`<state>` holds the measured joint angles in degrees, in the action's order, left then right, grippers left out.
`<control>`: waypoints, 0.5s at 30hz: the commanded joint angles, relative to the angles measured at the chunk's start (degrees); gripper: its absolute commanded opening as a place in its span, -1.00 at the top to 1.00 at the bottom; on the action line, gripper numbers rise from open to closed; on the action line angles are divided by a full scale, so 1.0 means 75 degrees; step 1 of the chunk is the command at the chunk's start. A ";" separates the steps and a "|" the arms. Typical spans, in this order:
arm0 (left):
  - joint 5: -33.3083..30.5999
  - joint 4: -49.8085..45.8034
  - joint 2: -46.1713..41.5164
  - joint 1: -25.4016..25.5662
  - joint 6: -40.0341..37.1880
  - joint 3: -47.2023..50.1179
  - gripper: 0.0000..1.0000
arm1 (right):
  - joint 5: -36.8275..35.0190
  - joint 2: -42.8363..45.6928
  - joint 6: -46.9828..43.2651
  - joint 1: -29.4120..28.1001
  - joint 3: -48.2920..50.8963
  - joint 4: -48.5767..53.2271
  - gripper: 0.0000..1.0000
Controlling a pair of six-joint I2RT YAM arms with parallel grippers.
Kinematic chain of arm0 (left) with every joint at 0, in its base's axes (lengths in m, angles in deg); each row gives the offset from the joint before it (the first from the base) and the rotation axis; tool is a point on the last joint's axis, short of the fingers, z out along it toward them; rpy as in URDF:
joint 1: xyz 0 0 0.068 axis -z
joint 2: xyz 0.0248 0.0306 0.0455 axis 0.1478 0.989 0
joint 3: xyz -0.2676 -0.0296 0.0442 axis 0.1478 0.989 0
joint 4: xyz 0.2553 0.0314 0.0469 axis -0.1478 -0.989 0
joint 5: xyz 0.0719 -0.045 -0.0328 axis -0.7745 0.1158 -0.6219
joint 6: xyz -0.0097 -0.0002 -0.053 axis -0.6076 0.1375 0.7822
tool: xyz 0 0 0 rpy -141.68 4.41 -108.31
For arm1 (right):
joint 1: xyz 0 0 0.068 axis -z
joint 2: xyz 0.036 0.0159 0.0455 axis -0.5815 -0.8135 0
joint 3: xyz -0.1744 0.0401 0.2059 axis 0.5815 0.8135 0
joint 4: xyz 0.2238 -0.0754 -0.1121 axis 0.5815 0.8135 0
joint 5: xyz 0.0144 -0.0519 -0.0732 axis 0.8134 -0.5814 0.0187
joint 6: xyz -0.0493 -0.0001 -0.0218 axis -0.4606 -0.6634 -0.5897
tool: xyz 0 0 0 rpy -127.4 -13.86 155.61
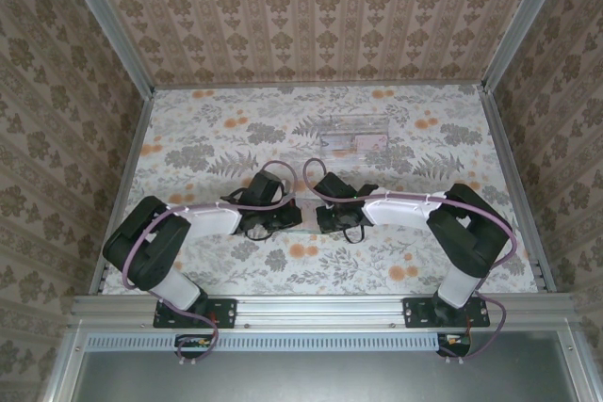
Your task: Take the credit cards out of the card holder
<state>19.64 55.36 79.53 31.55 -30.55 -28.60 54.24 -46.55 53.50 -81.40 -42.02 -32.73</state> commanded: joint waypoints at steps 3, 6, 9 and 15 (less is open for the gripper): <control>-0.0036 0.0090 -0.0143 -0.0138 0.0194 0.0277 1.00 | -0.0201 -0.0012 0.0161 0.0100 0.0069 0.0124 0.71; -0.0041 0.0079 -0.0204 -0.0195 0.0188 0.0324 1.00 | -0.0159 -0.0097 0.0179 0.0101 0.0064 0.0113 0.73; -0.0053 0.0045 -0.0311 -0.0270 0.0191 0.0395 1.00 | -0.0154 -0.0097 0.0196 0.0101 0.0087 0.0106 0.74; -0.0041 -0.0088 -0.0547 -0.0404 0.0108 0.0535 1.00 | -0.0145 -0.0087 0.0174 0.0103 0.0064 0.0113 0.74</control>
<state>20.03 56.65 77.15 29.26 -29.65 -25.83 54.21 -46.63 54.38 -80.92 -42.02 -32.75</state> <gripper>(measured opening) 0.047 0.130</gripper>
